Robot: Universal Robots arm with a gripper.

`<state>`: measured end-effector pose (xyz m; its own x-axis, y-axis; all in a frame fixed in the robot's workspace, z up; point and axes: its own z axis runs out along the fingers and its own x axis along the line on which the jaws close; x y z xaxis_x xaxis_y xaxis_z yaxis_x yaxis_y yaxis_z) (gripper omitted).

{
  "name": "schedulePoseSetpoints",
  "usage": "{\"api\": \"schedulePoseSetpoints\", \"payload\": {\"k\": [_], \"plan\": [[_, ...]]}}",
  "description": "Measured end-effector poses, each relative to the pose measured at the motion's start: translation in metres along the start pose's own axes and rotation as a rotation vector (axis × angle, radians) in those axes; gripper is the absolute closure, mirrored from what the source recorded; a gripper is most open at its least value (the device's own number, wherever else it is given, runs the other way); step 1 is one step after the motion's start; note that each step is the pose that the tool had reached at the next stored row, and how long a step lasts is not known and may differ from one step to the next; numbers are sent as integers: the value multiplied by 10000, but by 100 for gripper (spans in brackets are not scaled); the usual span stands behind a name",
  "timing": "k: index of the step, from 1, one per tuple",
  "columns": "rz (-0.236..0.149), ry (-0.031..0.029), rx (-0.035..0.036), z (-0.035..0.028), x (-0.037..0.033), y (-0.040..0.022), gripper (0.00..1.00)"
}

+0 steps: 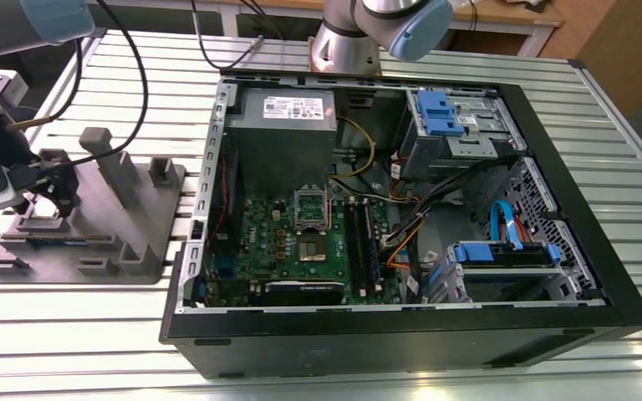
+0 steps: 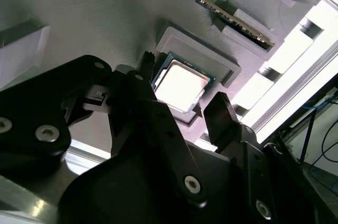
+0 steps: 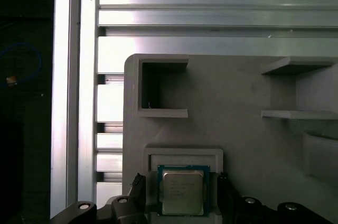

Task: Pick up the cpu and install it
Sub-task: 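Pick up the cpu and move it towards the insertion slot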

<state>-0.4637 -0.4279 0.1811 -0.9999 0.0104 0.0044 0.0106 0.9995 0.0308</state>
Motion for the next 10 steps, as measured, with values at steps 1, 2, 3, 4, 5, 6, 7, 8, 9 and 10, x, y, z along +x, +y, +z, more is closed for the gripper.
{"api": "schedulePoseSetpoints", "payload": {"k": [1,2,3,4,5,6,7,8,9,10], "plan": [[0,0,0,0,0,0,35],[0,1,0,-1,0,0,35],[1,2,1,-2,0,0,35],[0,1,1,-2,0,0,35],[0,1,0,-2,0,0,35],[0,1,0,-2,0,0,35],[1,1,0,-2,0,0,35],[0,1,0,-2,0,0,35],[1,1,0,-2,0,0,35],[0,1,0,-2,0,0,35]]}}
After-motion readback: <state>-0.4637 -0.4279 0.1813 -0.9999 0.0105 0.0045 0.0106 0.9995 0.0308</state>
